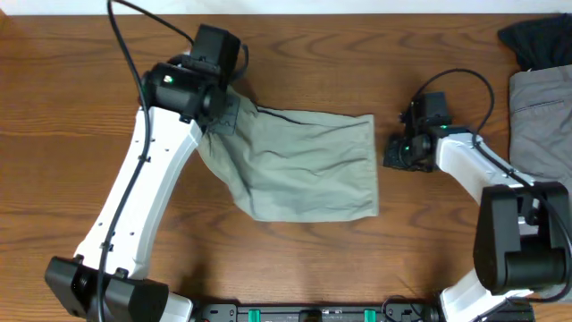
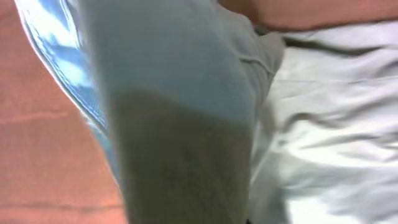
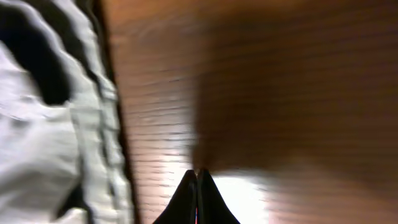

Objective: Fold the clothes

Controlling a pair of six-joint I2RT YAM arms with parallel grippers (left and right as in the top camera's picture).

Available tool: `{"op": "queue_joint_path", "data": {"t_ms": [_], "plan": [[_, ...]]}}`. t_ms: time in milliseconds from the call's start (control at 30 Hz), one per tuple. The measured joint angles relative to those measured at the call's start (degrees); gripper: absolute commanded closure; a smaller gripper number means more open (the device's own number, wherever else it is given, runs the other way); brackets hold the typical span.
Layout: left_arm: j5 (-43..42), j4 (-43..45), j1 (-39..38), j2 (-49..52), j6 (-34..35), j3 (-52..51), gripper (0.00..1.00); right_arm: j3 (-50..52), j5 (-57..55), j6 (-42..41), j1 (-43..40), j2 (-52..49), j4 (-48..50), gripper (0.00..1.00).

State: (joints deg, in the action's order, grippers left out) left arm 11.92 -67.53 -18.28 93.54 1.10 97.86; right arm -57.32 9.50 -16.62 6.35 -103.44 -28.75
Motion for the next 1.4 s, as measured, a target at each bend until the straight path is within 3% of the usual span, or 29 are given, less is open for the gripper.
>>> {"op": "queue_joint_path", "data": {"t_ms": [400,933,967,1000,1033,1133,1267,1400], "plan": [[-16.28,1.46,-7.1,0.63,1.05,1.44,0.94,-0.81,4.42,-0.98,5.77,-2.32,2.67,0.99],[-19.47,7.34,-19.76,8.04,5.11,1.42,0.93,-1.14,5.01,-0.98,5.79,-2.47,1.22,0.99],[-19.47,7.78,-20.48,9.05,5.33,1.42,0.88,-1.14,5.09,-0.98,5.79,-2.47,1.11,0.99],[-19.5,8.24,-21.46,10.29,5.81,1.42,0.73,-1.14,5.11,-0.98,5.79,-2.47,0.92,0.99],[-19.5,8.41,-21.86,10.75,5.81,1.42,0.66,-1.14,5.11,-0.98,5.81,-2.47,0.9,0.99],[-19.91,9.35,-23.96,12.26,6.82,1.4,0.57,-1.18,5.11,-0.98,5.84,-2.47,0.83,0.99],[-20.46,9.03,-25.42,12.31,8.09,1.38,0.55,-1.18,5.14,-0.98,5.88,-2.47,0.72,0.99],[-19.67,7.23,-24.9,11.61,8.2,1.4,0.45,-1.2,5.11,-0.98,5.88,-2.47,0.68,0.99]]}}
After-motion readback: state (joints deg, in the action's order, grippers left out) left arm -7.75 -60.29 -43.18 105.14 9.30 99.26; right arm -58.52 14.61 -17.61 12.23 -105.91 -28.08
